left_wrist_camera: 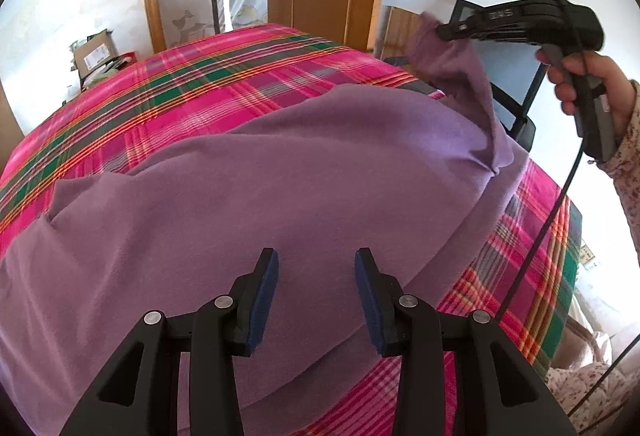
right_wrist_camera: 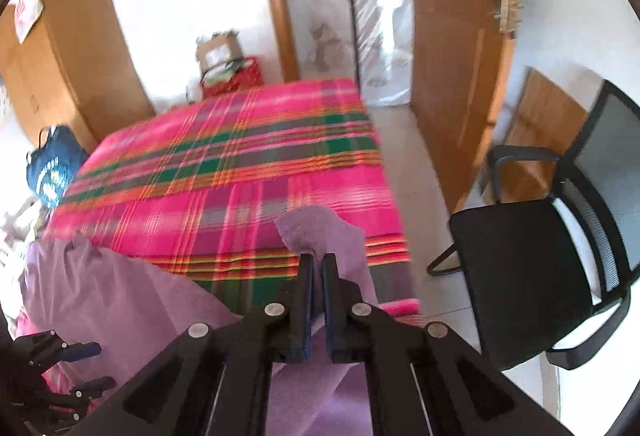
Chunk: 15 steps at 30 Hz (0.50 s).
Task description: Fold clothes
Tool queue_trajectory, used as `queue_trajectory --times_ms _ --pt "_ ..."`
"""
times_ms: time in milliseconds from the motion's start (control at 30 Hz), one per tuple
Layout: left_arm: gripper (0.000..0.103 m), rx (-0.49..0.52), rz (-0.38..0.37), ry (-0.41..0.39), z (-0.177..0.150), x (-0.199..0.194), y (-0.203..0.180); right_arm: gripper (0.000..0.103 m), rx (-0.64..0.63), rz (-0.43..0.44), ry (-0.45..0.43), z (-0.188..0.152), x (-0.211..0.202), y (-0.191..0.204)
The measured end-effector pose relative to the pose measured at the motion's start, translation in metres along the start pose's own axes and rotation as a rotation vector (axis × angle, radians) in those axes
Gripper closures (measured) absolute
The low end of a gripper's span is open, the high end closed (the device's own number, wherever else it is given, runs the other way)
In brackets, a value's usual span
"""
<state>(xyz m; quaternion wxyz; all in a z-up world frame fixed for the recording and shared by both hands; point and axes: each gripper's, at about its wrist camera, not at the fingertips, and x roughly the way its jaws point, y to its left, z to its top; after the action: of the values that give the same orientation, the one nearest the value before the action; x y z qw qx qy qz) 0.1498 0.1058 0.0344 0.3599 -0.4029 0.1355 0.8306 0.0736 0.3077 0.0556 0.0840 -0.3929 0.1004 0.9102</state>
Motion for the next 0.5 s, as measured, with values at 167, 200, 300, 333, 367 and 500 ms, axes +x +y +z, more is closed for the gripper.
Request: queue_trajectory --times_ms 167,200,300,333,367,500 --pt "0.062 0.004 -0.007 0.004 0.001 0.001 -0.004 0.098 0.093 -0.022 -0.054 -0.007 -0.019 -0.037" --pt "0.062 0.004 -0.009 0.006 0.001 0.001 -0.005 0.098 0.109 -0.028 -0.059 -0.009 -0.021 -0.044" --pt "0.062 0.008 -0.012 0.008 0.002 0.002 -0.006 0.098 0.160 -0.044 -0.077 -0.015 -0.025 -0.062" --pt "0.062 0.010 -0.012 0.009 0.002 0.002 -0.007 0.098 0.179 -0.050 -0.086 -0.018 -0.026 -0.069" --pt "0.062 0.013 -0.011 0.010 0.002 0.002 -0.007 0.098 0.200 -0.057 -0.096 -0.021 -0.027 -0.075" --pt "0.062 0.021 -0.012 0.012 0.003 0.002 -0.010 0.098 0.272 -0.066 -0.126 -0.037 -0.034 -0.099"
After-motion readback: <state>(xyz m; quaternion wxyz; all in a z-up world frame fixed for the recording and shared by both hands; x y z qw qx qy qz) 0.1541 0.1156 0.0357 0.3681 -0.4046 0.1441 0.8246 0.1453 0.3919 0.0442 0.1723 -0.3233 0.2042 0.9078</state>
